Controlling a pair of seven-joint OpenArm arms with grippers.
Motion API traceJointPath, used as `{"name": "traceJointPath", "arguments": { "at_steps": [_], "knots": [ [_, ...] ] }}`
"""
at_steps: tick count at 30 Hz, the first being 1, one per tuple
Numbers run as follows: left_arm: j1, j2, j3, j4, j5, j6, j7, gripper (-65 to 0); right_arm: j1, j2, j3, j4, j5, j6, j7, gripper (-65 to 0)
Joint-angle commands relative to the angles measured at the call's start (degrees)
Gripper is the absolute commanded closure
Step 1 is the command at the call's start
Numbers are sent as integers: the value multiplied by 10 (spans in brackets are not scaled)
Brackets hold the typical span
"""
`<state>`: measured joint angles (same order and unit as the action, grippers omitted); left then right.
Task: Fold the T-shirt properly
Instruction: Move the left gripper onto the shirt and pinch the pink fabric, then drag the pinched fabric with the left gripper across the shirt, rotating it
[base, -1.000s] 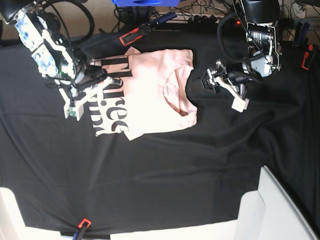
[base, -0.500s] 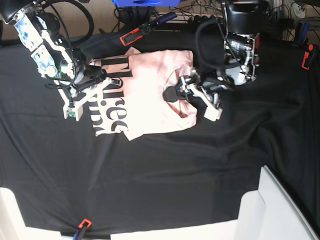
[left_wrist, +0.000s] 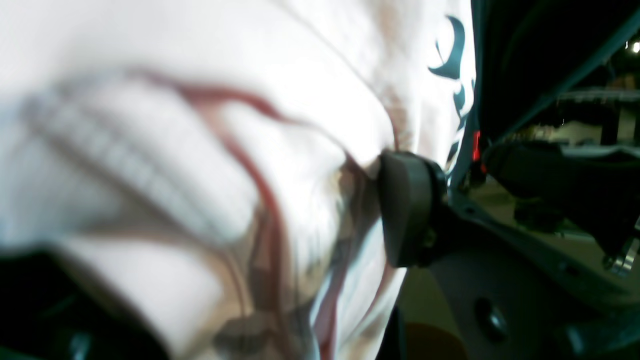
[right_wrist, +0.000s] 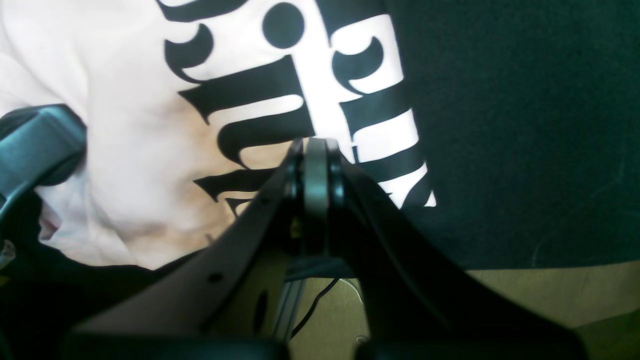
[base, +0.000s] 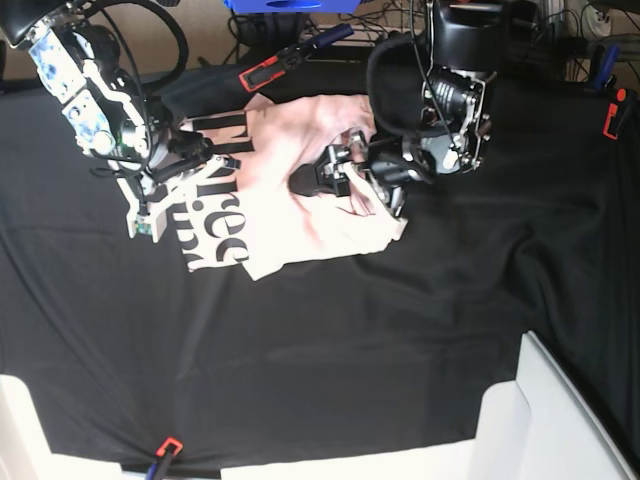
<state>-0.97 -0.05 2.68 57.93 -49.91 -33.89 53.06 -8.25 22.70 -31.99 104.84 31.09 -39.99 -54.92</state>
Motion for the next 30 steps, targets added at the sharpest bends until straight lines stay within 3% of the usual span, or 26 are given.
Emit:
{"name": "traceJointPath", "arguments": {
  "at_steps": [1,8,18,20,24,25,30],
  "knots": [
    [-5,8,3,1,16,8,17,-380,6,5,5,11,-2,0,5,-3],
    [-22,11,4,1,15,8,17,-380,6,5,5,11,-2,0,5,-3],
    [-59,44,0,-45,15,8,16,-373,6,5,5,11,-2,0,5,-3],
    [-63,45,0,-61,15,8,15,-292,6,5,5,11,-2,0,5,-3],
    [-64,45,-1,-85,14,8,-16,-32,6,5,5,11,-2,0,5,-3],
    [-64,45,-1,-94,15,8,-22,0,6,5,5,11,-2,0,5,-3],
    [-75,42,6,-109,16,8,-25,0,6,5,5,10,-2,0,5,-3]
  ]
}}
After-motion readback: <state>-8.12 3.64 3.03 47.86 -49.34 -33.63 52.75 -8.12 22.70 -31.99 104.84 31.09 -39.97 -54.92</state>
